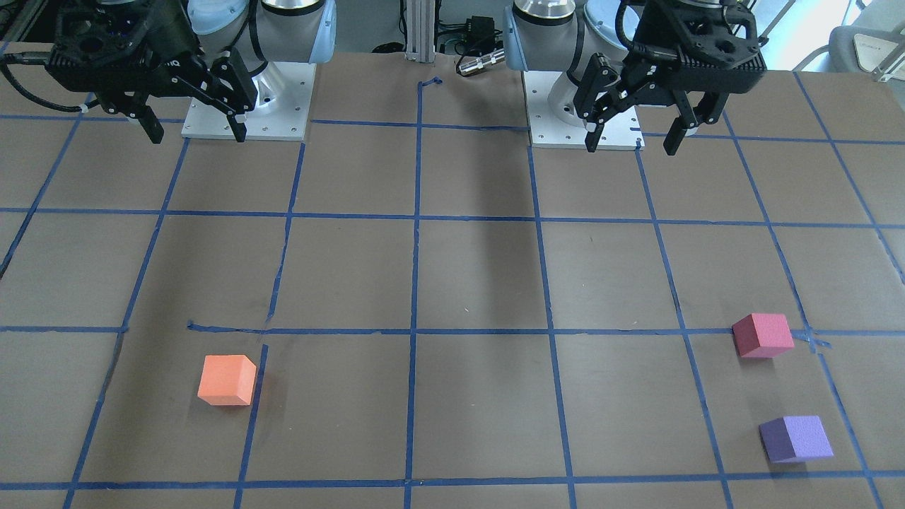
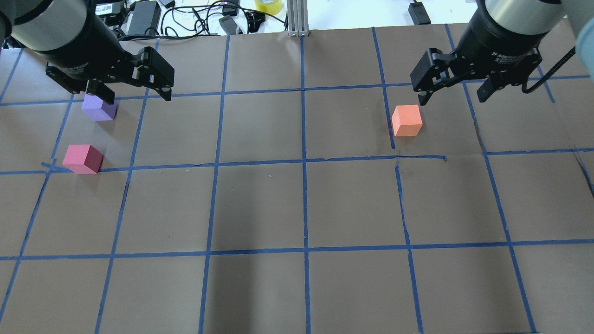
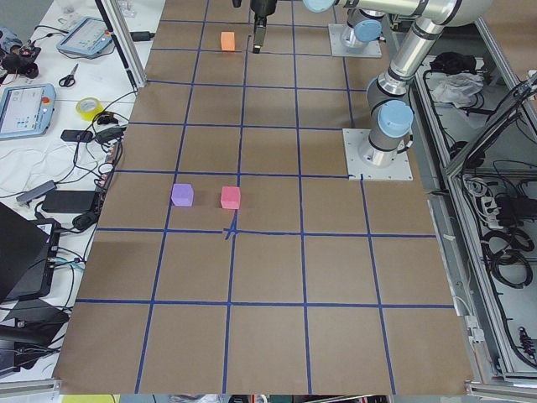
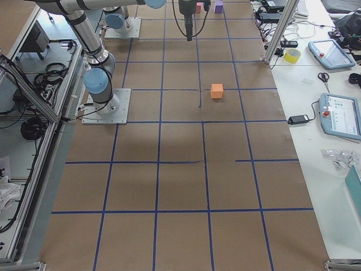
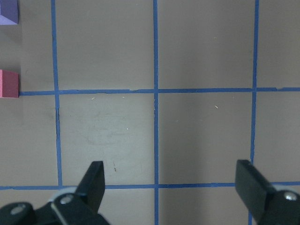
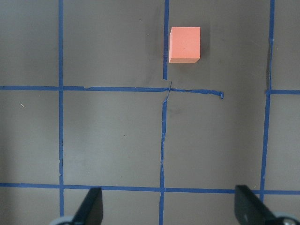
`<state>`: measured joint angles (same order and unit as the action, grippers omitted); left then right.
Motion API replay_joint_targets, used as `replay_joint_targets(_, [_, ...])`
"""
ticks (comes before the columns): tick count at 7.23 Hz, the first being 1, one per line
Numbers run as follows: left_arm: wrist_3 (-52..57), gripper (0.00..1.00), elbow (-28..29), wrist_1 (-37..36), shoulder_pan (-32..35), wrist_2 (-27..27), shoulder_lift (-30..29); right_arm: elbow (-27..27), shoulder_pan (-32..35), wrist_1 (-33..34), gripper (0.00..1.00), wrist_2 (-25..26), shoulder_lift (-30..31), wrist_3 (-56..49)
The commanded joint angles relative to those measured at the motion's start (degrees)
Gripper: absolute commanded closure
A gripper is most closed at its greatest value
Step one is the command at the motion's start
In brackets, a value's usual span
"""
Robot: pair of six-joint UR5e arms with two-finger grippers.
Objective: Arrange blocks in a line
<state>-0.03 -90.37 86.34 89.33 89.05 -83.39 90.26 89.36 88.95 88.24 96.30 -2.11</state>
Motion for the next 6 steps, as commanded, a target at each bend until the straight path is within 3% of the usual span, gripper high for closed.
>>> replay_joint_targets(1, [-0.06,0.0,-0.07,-0.03,0.05,-0.01,0.07,0.0,0.02,0.0,0.0,0.09,0.02,0.01])
replay_joint_targets(6, [-0.06,0.0,-0.07,0.06,0.05,0.08,-0.02,0.09,0.02,0.09,0.0,0.79,-0.06,0.01])
